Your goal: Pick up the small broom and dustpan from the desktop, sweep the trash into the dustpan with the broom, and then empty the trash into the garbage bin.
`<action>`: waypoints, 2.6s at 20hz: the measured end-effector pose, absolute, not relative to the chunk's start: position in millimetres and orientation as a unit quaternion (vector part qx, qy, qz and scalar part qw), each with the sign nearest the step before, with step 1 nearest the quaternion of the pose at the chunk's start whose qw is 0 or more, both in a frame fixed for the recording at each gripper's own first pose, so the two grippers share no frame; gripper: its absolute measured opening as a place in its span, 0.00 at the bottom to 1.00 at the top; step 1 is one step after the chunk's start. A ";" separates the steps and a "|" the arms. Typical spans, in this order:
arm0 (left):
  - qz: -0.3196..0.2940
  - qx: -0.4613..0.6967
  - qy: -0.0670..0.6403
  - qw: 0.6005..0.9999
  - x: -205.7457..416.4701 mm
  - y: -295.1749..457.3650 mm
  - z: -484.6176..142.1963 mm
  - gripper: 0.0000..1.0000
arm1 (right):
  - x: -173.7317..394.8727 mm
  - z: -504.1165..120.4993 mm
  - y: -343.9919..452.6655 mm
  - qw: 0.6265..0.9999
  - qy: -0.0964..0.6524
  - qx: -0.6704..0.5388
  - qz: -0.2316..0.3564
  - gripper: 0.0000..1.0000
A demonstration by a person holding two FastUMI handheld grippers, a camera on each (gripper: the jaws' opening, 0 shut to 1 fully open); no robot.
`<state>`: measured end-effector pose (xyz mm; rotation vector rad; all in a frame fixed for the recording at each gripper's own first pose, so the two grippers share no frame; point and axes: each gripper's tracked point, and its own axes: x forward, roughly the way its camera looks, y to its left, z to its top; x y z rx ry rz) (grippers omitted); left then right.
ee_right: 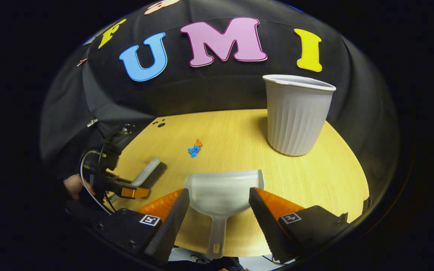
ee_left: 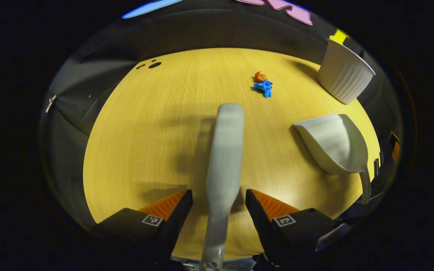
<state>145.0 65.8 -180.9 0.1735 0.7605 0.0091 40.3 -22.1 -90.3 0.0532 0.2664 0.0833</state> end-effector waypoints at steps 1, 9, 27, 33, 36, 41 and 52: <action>0.005 0.087 0.373 0.924 147.5 65.8 -182.1 0.89 | 40.6 -93.2 -23.8 0.989 0.137 0.027 0.042 0.99; -0.012 0.094 0.373 0.923 154.8 58.1 -188.5 0.65 | 41.9 -107.5 -31.3 0.985 0.162 0.035 0.041 0.99; 0.022 0.040 0.261 0.964 84.8 71.2 -144.3 0.25 | 30.6 -161.4 -16.3 0.961 0.271 0.049 0.030 0.99; 0.038 0.006 0.253 0.967 60.1 77.5 -137.9 0.25 | 44.0 -211.1 -20.4 0.941 0.336 0.034 0.007 0.99; 0.046 -0.004 0.259 0.965 55.6 81.7 -140.4 0.25 | 52.0 -233.7 -24.6 0.931 0.363 0.033 -0.007 0.99; 0.059 -0.026 0.269 0.961 55.9 86.6 -142.9 0.25 | 67.6 -246.1 -27.3 0.925 0.379 0.022 -0.020 0.94; 0.066 -0.015 0.293 0.954 98.9 67.8 -144.3 0.25 | 76.5 -248.1 -28.3 0.908 0.415 0.000 0.051 0.36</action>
